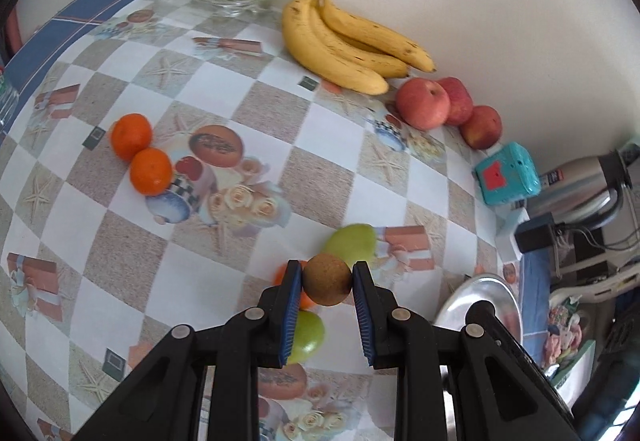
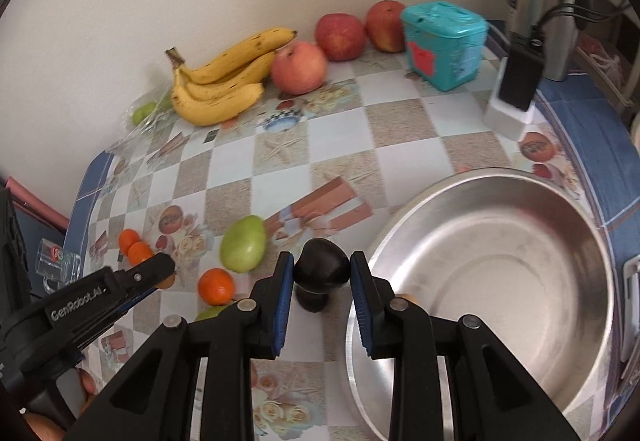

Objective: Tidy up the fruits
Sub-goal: 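Carry both fruits over the steel bowl and release them inside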

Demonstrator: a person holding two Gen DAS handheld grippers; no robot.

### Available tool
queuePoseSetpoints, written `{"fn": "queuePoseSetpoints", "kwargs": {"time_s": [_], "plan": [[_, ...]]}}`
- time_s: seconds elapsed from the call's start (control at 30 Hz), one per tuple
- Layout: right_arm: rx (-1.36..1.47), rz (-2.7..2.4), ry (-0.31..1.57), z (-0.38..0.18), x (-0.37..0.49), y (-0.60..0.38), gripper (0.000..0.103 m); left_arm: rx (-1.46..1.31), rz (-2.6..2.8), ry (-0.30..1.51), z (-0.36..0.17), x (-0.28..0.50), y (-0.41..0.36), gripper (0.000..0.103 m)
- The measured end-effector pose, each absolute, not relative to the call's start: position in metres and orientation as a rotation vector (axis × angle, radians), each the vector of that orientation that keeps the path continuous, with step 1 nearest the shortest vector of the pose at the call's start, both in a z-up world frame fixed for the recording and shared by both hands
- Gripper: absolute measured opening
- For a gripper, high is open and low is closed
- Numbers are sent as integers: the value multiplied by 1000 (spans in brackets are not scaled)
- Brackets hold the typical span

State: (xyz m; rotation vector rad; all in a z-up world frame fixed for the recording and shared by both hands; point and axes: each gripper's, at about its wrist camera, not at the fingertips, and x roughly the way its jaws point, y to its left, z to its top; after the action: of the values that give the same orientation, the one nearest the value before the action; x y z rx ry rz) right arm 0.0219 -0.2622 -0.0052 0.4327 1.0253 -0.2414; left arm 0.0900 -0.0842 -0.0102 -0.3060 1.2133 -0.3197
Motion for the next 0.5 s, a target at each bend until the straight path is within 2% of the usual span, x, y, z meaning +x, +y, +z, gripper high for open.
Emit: {"fn": "queuePoseSetpoints", "kwargs": {"time_s": [0.5], "plan": [[521,-467,999,2,-42,-359,30,-17,-572,1250,-6,20,-192,28]]}}
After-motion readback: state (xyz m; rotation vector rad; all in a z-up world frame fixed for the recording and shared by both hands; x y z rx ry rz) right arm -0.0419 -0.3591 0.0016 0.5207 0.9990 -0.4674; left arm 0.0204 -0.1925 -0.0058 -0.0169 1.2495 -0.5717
